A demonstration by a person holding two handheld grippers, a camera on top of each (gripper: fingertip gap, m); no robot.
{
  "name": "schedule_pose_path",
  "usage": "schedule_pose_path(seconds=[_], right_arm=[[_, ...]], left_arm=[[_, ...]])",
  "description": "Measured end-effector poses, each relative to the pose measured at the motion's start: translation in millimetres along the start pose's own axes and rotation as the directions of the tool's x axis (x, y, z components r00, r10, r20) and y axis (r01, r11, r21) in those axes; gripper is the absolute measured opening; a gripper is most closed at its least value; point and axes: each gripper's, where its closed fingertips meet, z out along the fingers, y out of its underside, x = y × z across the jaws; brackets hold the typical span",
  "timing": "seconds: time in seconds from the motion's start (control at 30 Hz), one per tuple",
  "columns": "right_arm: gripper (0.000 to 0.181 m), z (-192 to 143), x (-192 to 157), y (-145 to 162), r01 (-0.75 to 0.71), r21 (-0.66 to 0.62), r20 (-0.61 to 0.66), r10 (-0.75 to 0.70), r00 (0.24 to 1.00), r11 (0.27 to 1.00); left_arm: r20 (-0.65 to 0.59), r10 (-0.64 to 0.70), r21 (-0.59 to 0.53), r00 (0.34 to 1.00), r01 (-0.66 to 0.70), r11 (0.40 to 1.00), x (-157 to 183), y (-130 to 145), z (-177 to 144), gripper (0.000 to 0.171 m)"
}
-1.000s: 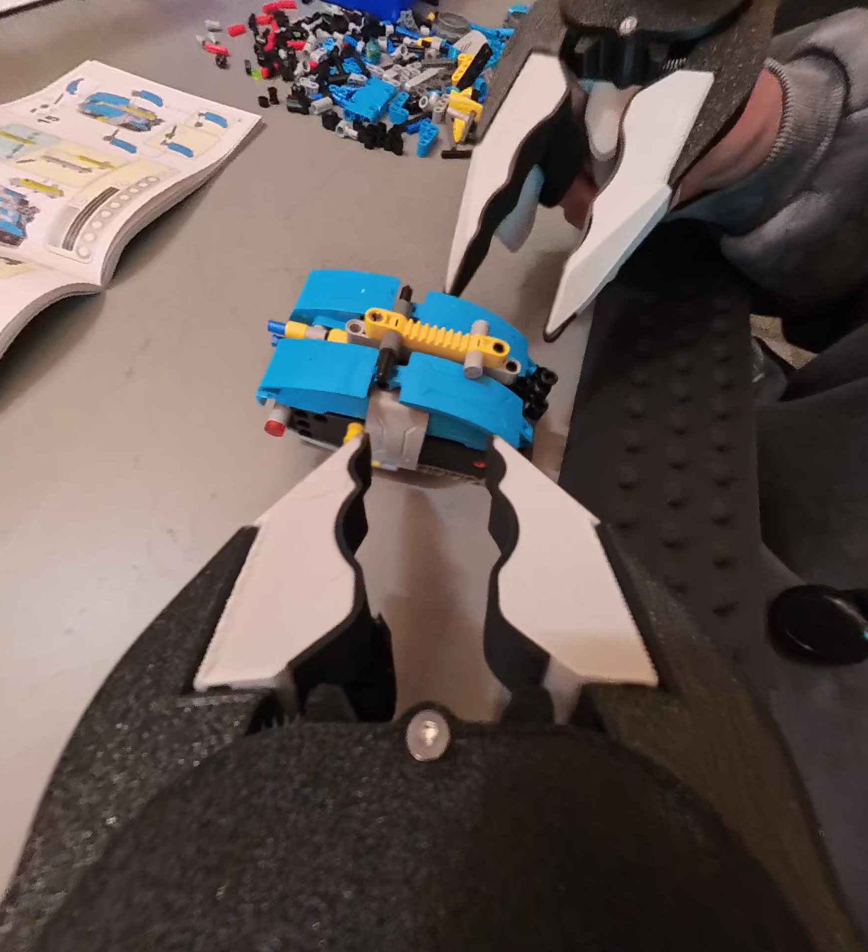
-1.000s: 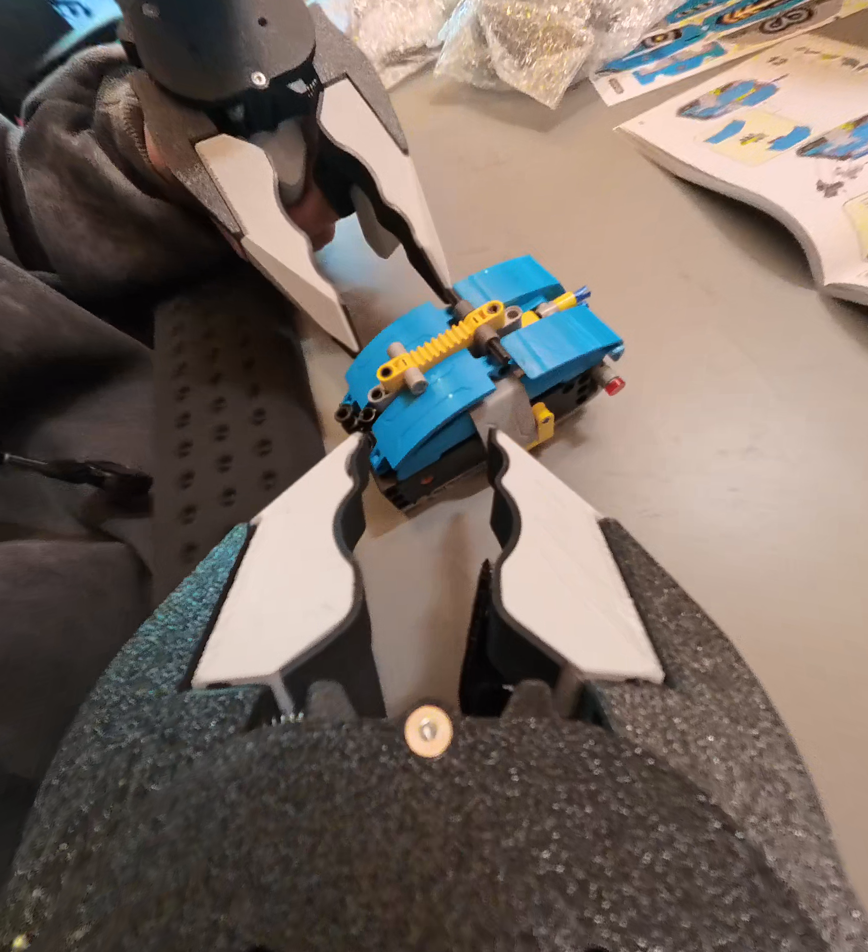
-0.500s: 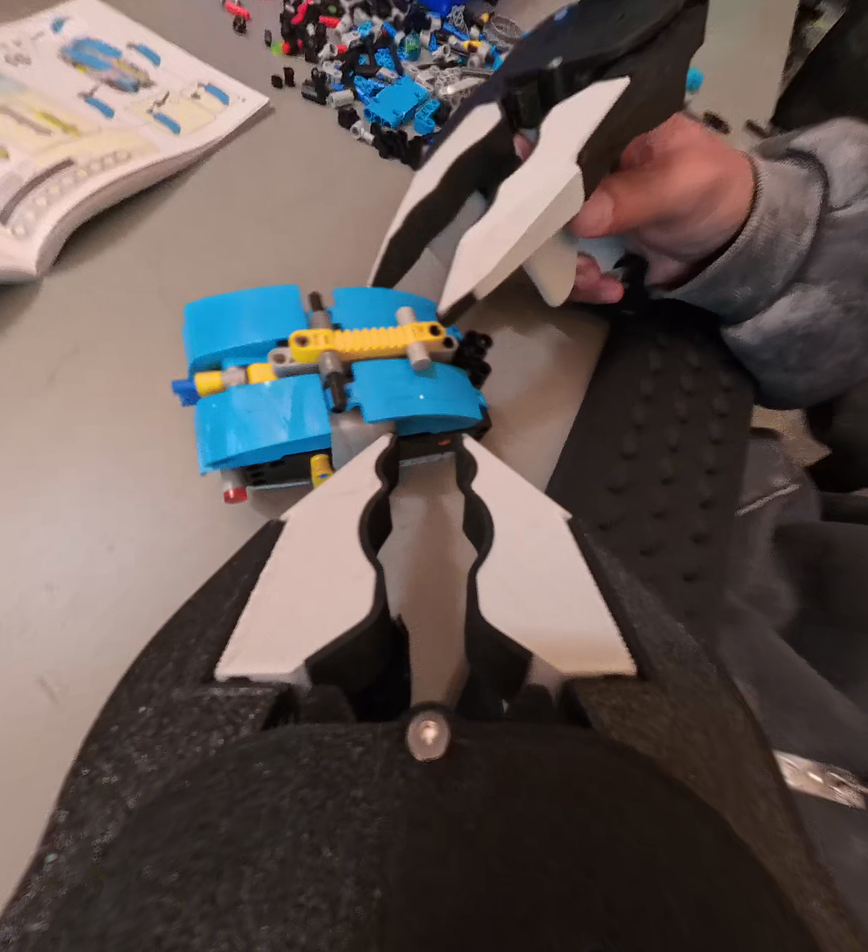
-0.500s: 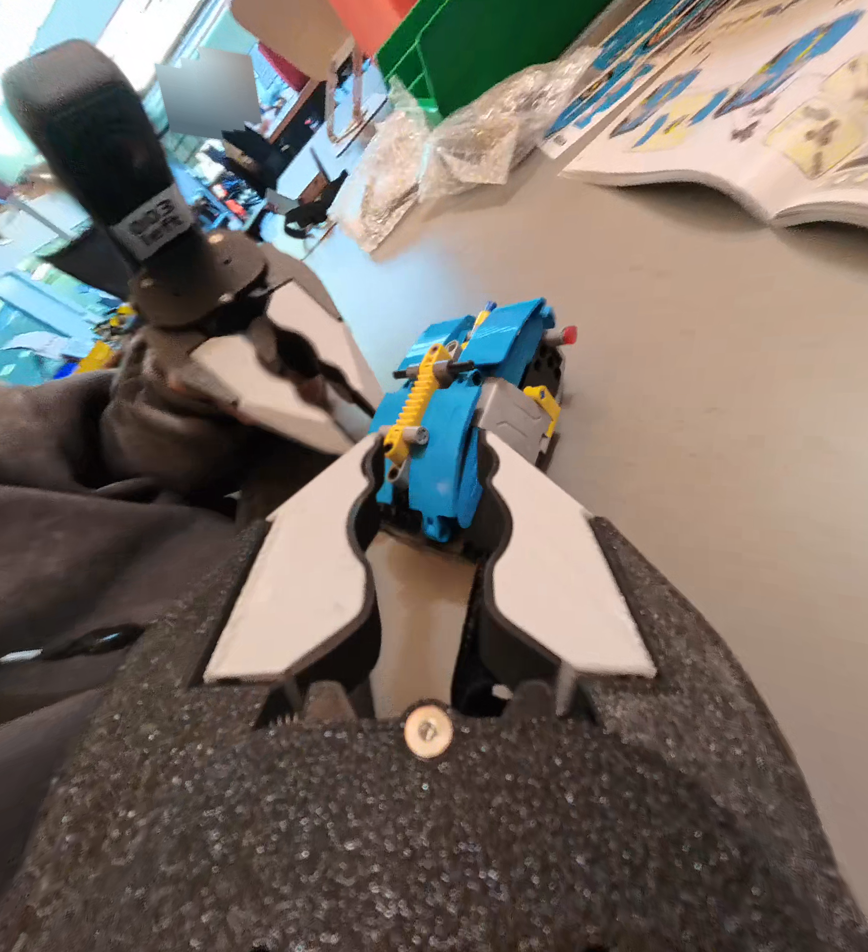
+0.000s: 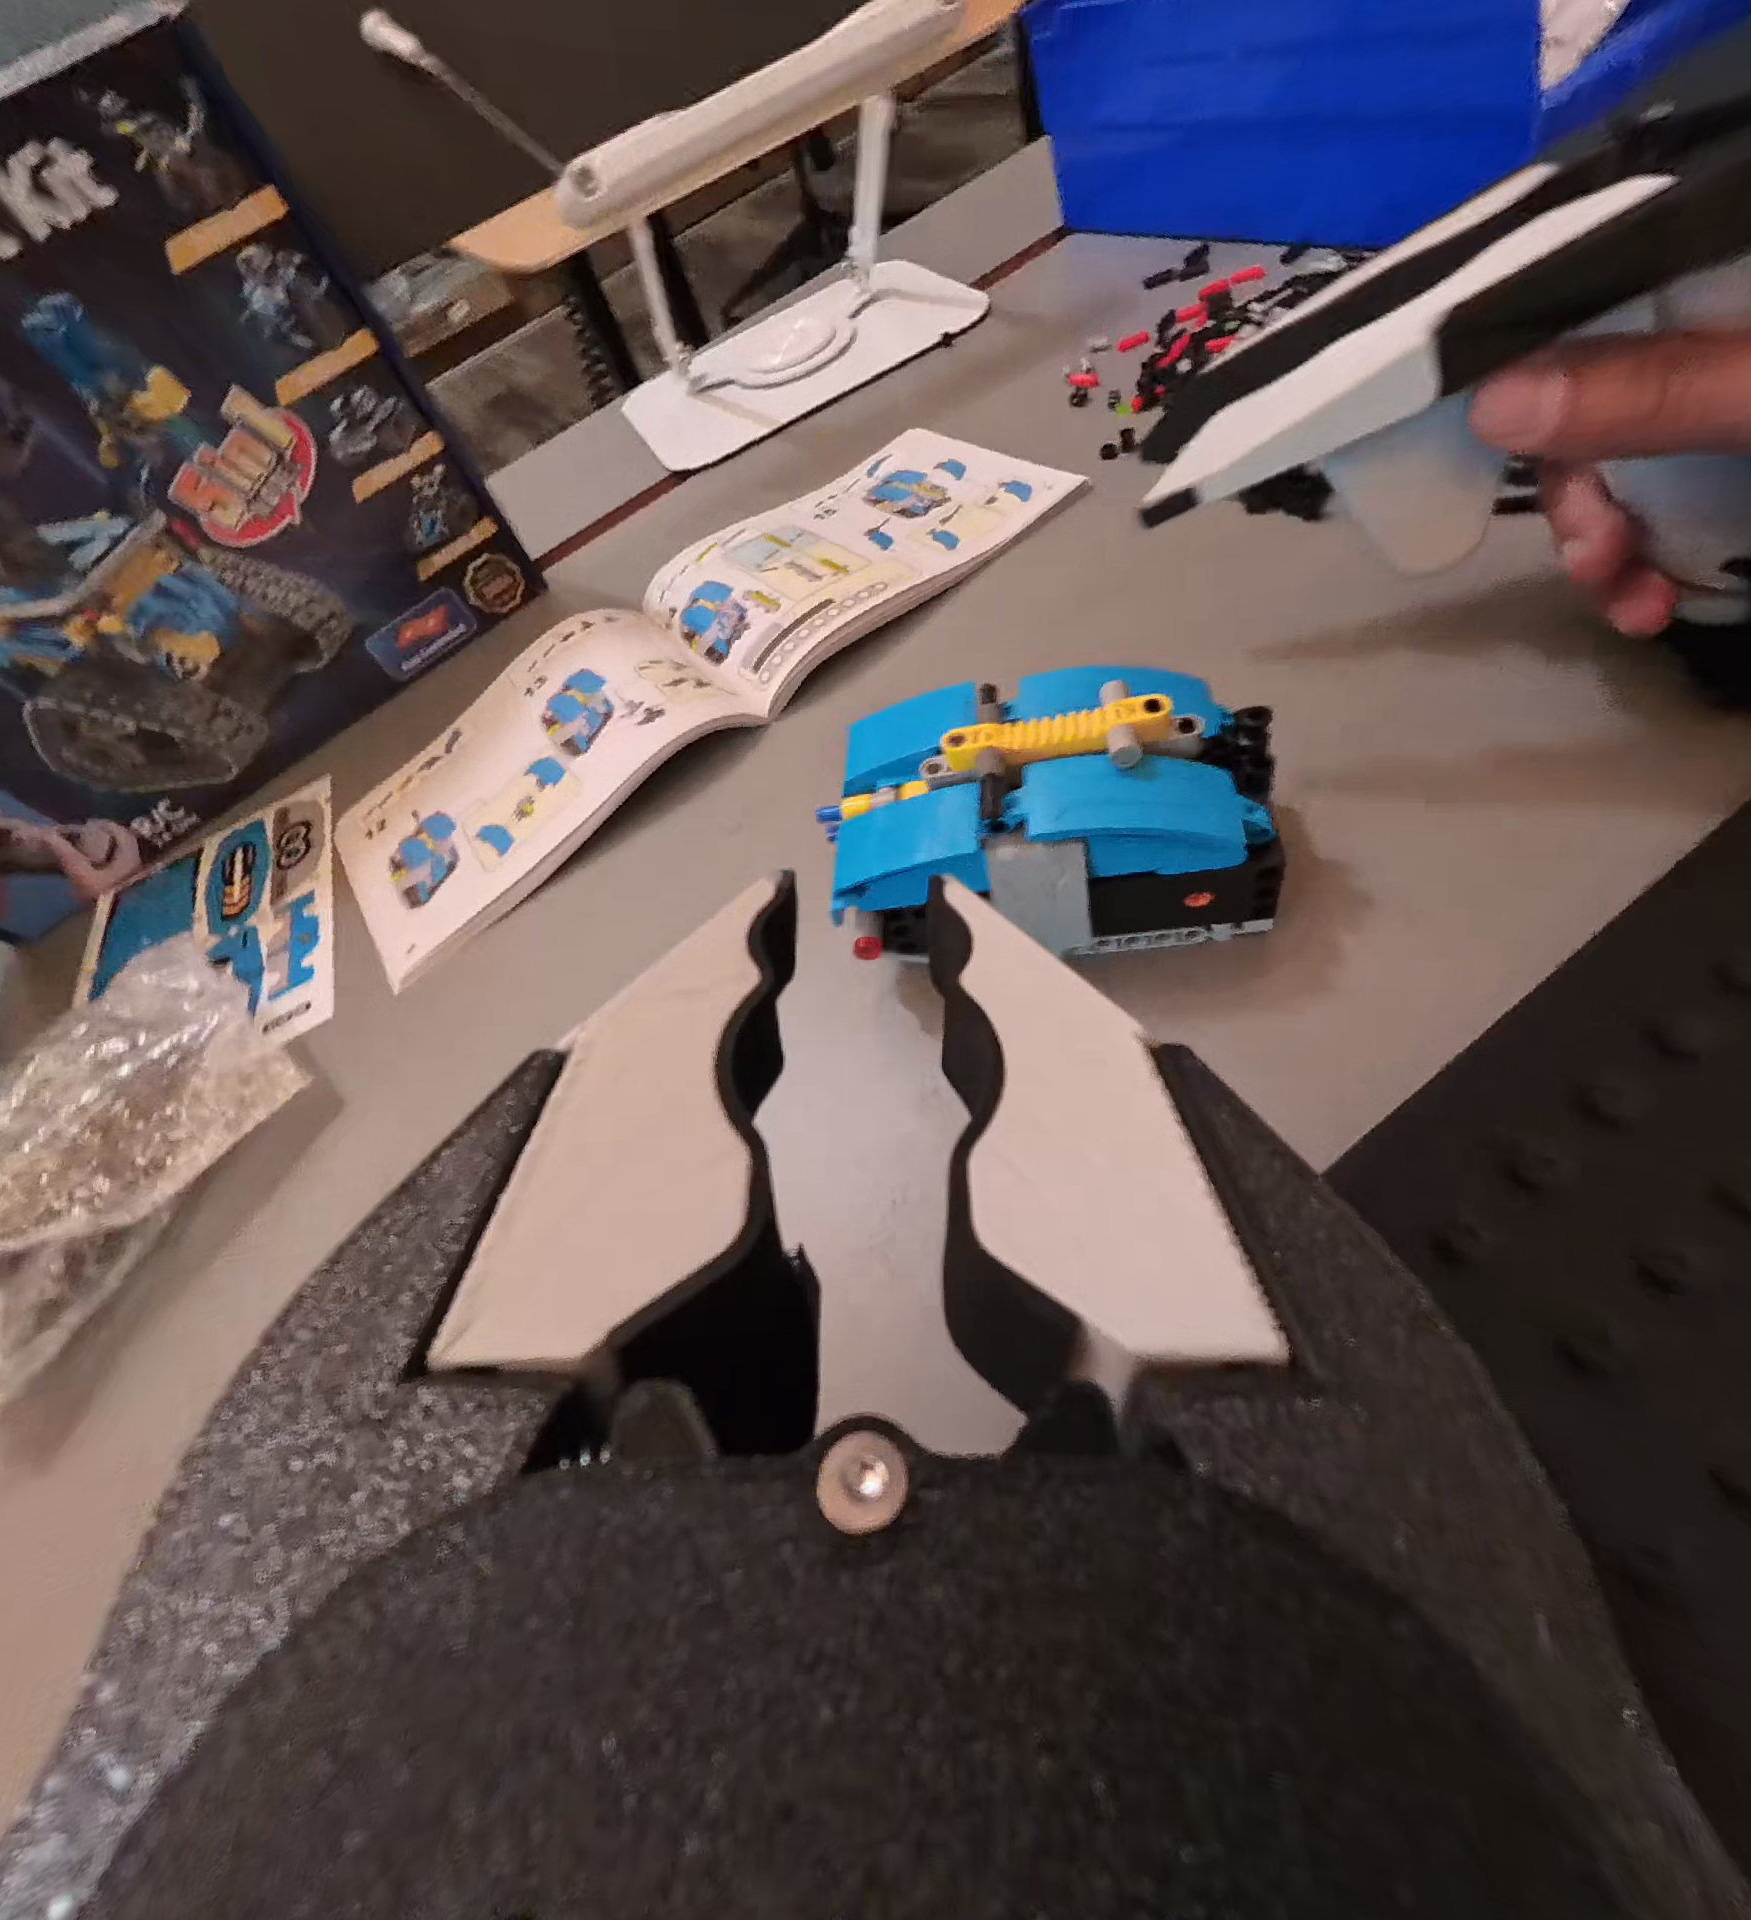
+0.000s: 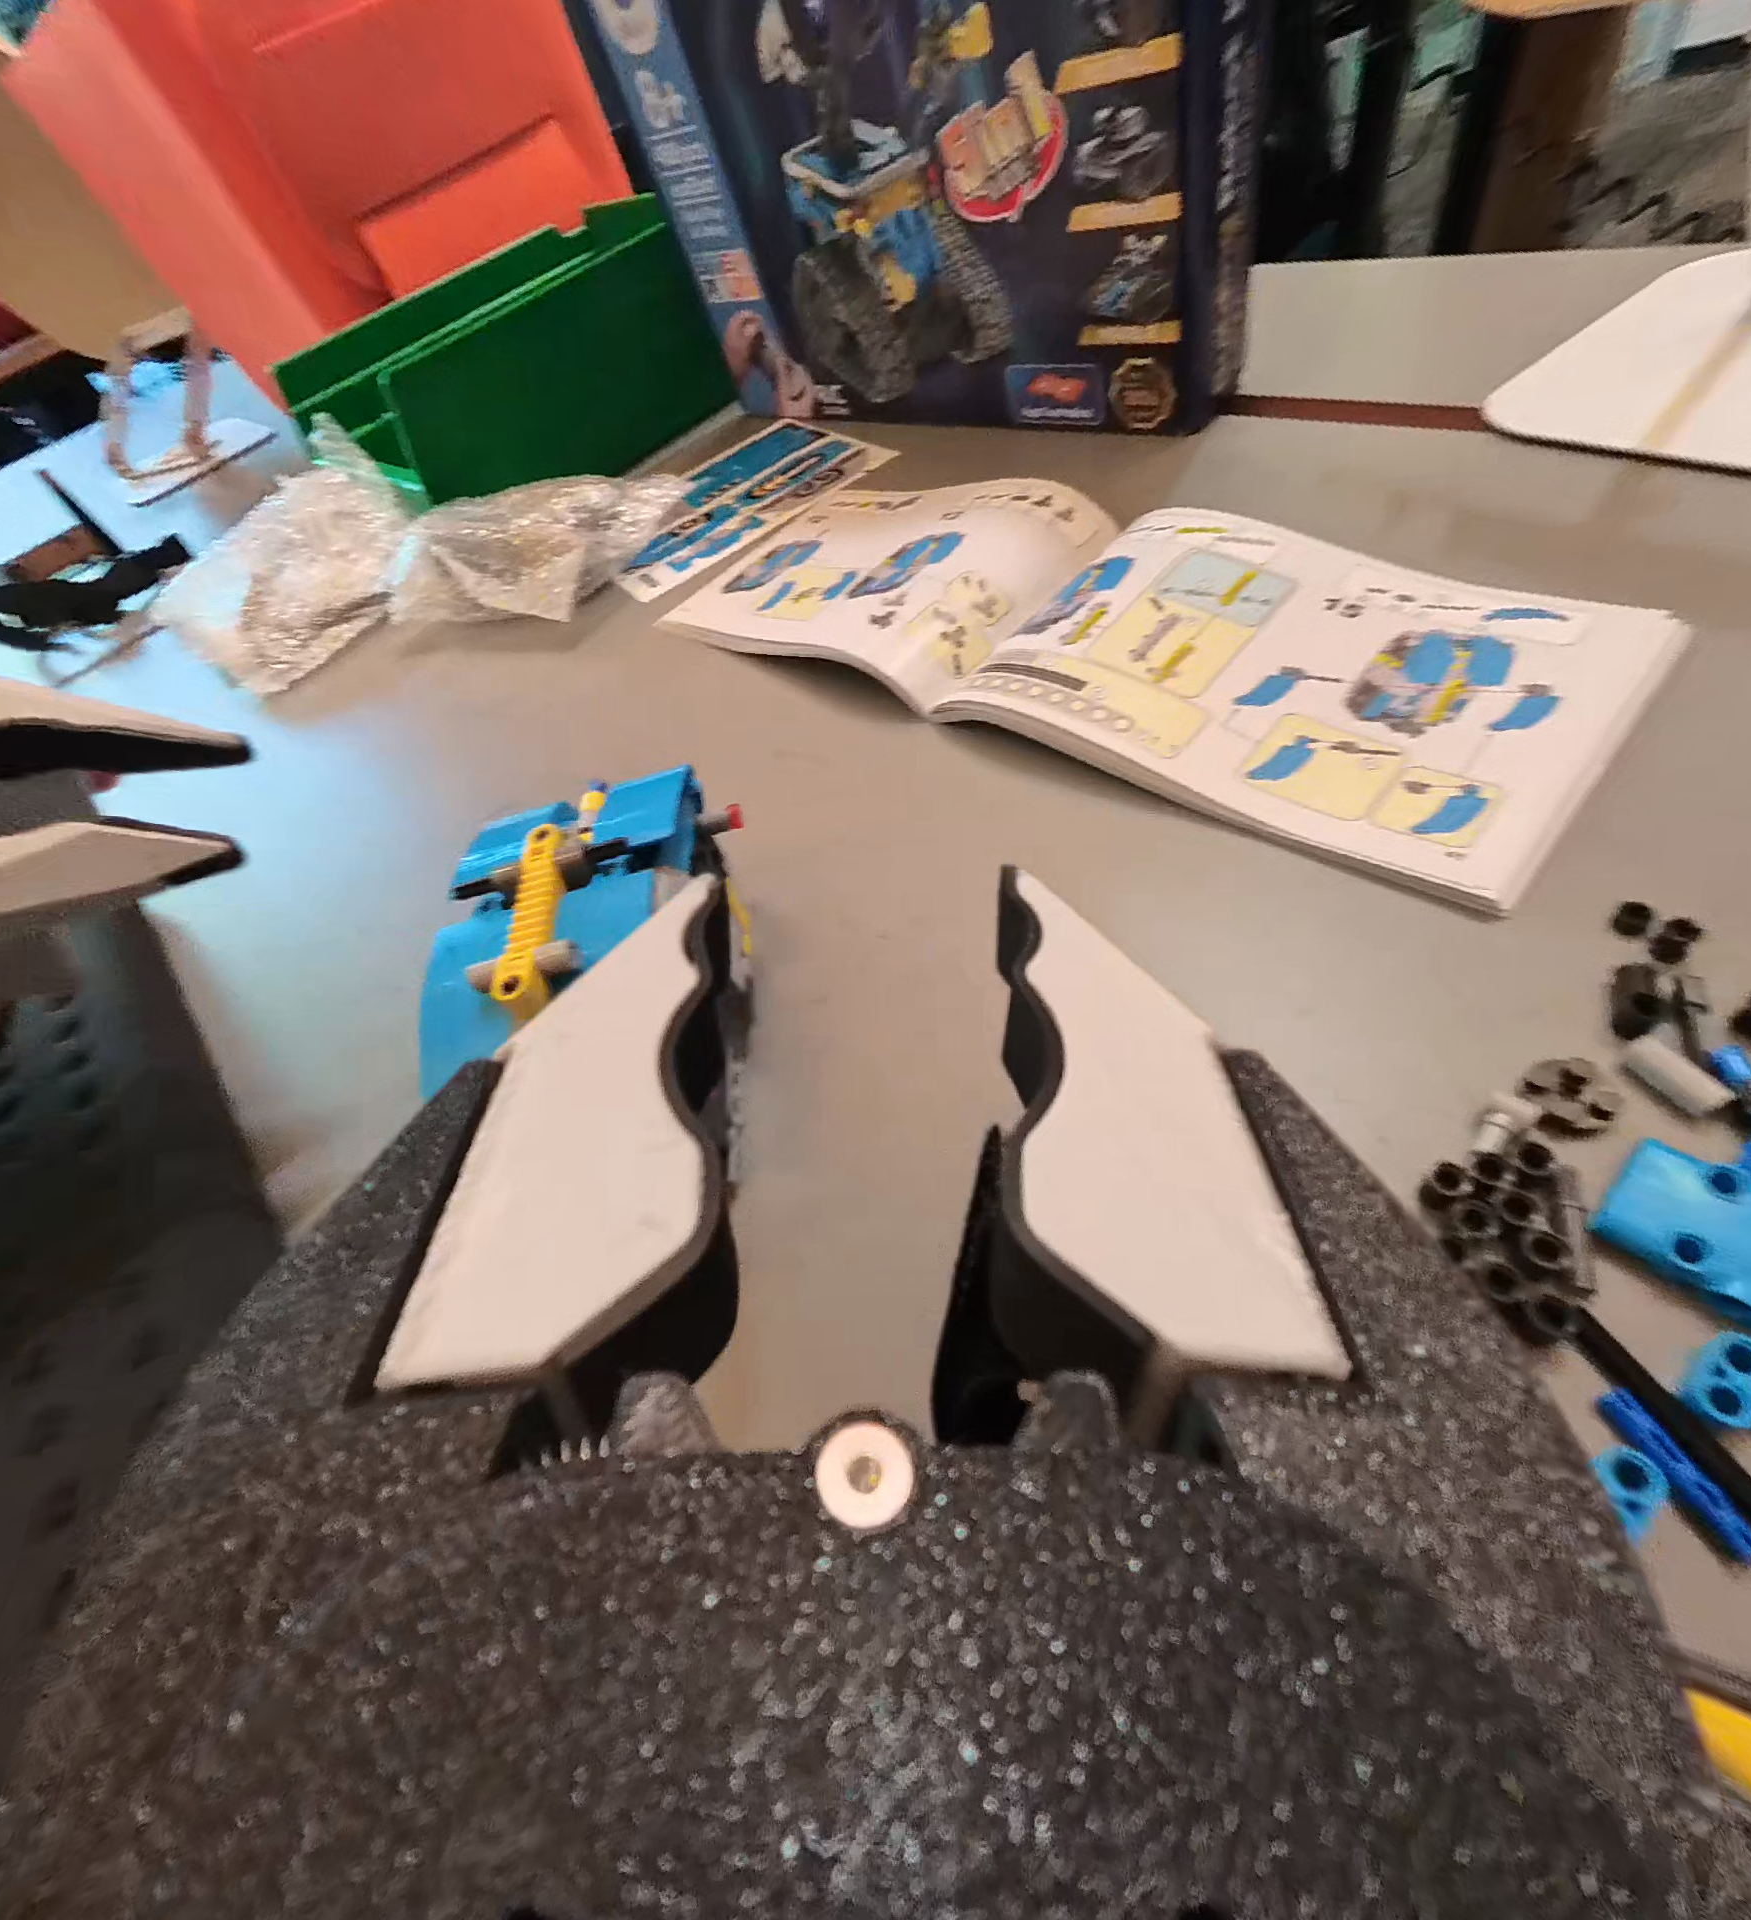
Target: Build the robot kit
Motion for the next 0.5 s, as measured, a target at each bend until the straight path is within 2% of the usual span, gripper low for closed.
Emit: schedule_pose_path(seconds=[0.1,0.2,0.3,0.33,0.37,0.4,0.47,0.5], right_arm=[[0.057,-6,18,-5,0.035,0.038,-0.108,-0.031,0.994,0.999],[0.066,-21,46,-26,0.073,0.154,-0.25,-0.032,0.968,0.985],[0.074,-35,69,-55,0.09,0.254,-0.31,-0.007,0.951,0.963],[0.077,-33,73,-64,0.124,0.187,-0.282,-0.068,0.957,0.975],[0.068,-32,86,-67,0.103,0.066,-0.27,-0.082,0.959,0.993],[0.064,-29,93,-73,0.011,-0.001,-0.232,-0.011,0.973,1.0],[0.069,-14,84,-90,-0.22,-0.033,-0.073,0.217,0.973,0.975],[0.068,-3,87,-87,-0.266,-0.101,-0.082,0.259,0.962,0.959]], left_arm=[[0.024,-0.096,-0.007,0.995,0.096,0.995,-15,16,3,0.025],[-0.107,-0.189,-0.06,0.976,0.184,0.981,-8,24,11,0.041],[-0.153,-0.231,-0.076,0.961,0.222,0.972,-7,25,16,0.041],[-0.173,-0.234,-0.075,0.957,0.224,0.972,-5,24,16,0.041],[-0.185,-0.235,-0.064,0.954,0.227,0.972,-5,21,17,0.042],[-0.198,-0.234,-0.037,0.952,0.231,0.972,-5,16,17,0.042],[-0.211,-0.206,0.047,0.956,0.22,0.974,-13,-5,21,0.042],[-0.189,-0.192,0.066,0.963,0.208,0.976,-22,-14,29,0.042]])
